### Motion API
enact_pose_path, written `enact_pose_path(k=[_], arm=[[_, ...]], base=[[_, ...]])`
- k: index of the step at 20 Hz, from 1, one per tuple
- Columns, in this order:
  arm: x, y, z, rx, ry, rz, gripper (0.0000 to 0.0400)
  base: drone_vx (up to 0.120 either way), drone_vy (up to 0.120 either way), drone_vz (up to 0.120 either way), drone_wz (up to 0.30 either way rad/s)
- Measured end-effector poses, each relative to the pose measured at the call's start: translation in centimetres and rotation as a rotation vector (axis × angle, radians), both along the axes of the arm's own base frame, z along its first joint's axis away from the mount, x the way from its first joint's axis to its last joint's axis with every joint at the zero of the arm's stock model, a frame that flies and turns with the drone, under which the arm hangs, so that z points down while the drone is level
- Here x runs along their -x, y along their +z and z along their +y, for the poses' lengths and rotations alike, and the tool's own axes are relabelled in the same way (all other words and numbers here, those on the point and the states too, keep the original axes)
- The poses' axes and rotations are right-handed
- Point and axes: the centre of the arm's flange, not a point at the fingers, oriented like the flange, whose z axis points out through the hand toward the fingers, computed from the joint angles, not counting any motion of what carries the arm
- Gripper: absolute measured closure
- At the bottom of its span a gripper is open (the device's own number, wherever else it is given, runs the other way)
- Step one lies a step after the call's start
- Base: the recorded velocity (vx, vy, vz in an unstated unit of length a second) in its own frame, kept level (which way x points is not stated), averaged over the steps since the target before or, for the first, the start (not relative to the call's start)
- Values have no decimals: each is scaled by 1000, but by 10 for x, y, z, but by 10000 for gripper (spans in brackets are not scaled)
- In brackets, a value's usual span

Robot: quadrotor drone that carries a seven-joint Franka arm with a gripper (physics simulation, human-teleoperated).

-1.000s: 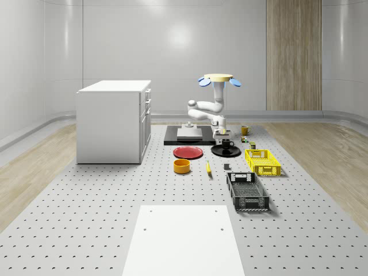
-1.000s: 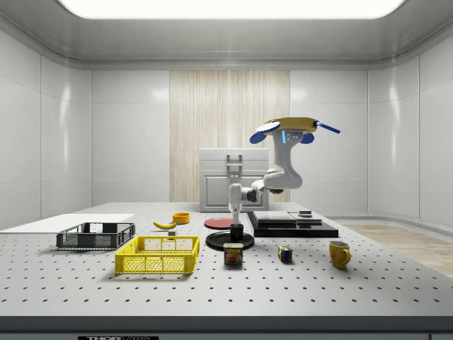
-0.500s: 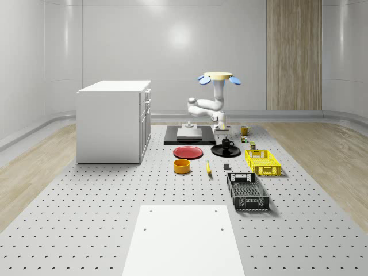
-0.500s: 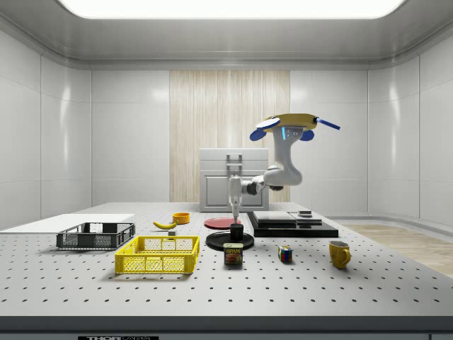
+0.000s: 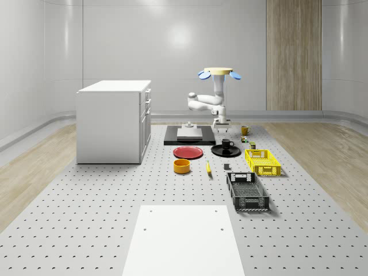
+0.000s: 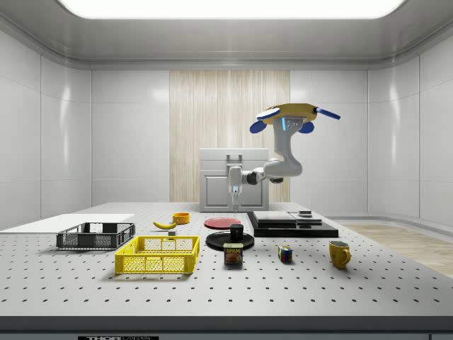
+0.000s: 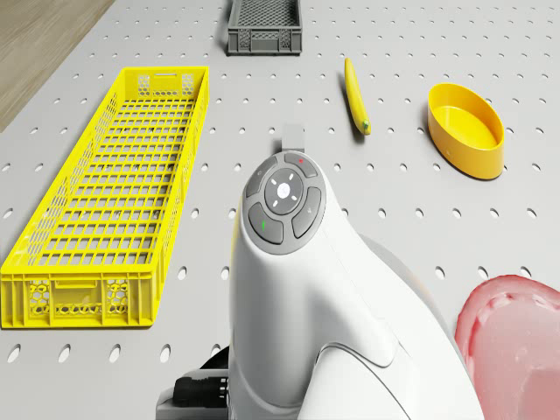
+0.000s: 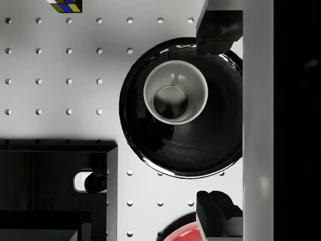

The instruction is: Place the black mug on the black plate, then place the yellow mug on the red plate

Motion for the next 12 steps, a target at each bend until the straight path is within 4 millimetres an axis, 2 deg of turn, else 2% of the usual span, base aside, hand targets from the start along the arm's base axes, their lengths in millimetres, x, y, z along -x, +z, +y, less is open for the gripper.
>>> enact_pose_path(k=[7, 8, 12], arm=[[0, -1, 0, 0, 0, 0, 0], [0, -1, 0, 0, 0, 0, 0], [0, -1, 0, 0, 0, 0, 0]], base=[[0, 0, 114, 0], [0, 0, 0, 0], [-120, 0, 0, 0]])
